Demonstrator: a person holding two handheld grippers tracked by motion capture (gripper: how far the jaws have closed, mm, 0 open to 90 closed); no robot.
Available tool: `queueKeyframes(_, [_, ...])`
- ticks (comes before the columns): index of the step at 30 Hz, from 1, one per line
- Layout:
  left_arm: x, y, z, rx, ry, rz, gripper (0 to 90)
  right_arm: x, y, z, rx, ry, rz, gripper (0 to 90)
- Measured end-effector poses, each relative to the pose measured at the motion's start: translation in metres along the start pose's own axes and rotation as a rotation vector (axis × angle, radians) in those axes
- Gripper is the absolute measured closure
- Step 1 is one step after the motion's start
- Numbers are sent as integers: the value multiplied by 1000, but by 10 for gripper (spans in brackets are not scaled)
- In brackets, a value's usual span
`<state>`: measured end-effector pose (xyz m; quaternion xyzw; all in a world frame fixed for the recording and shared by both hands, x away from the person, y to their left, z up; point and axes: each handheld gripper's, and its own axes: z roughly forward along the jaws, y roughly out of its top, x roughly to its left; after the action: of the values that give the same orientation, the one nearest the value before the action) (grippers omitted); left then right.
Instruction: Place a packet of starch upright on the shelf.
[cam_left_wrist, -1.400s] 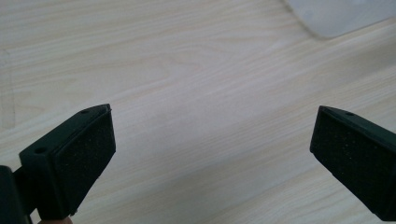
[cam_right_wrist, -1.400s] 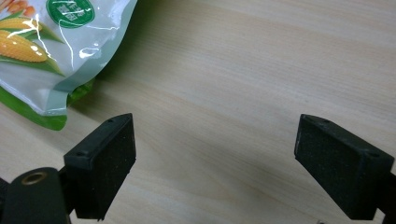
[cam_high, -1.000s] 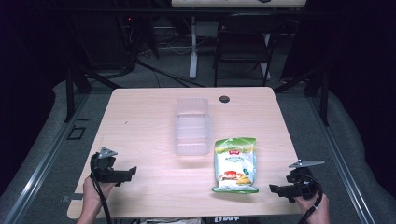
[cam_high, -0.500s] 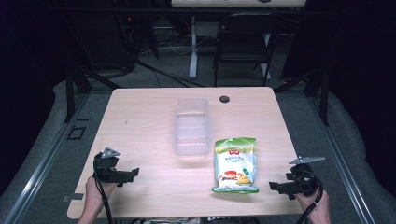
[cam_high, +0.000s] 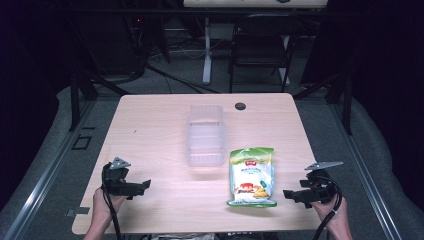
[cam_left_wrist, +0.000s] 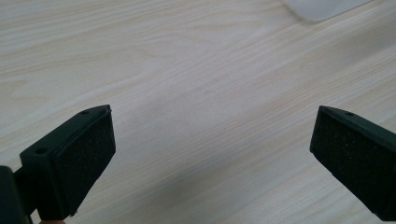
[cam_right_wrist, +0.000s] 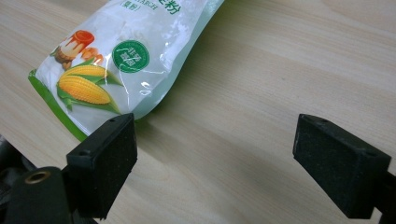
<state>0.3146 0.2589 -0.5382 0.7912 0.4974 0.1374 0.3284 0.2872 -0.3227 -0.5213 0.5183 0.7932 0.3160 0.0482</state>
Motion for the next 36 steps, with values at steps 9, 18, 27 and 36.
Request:
queueKeyframes(9, [0, -3, -2, -5, -9, 1, 3, 6, 16, 4, 19, 28, -19, 136])
queueKeyframes(18, [2, -1, 0, 5, -11, 11, 4, 1, 34, 9, 17, 39, -14, 140])
queueKeyframes(27, [1, 0, 0, 5, -14, 14, 4, -2, 50, 17, 24, 52, -15, 146])
queueKeyframes(36, [2, 0, 1, 14, -15, 21, 4, -6, 68, 27, 21, 76, -15, 139])
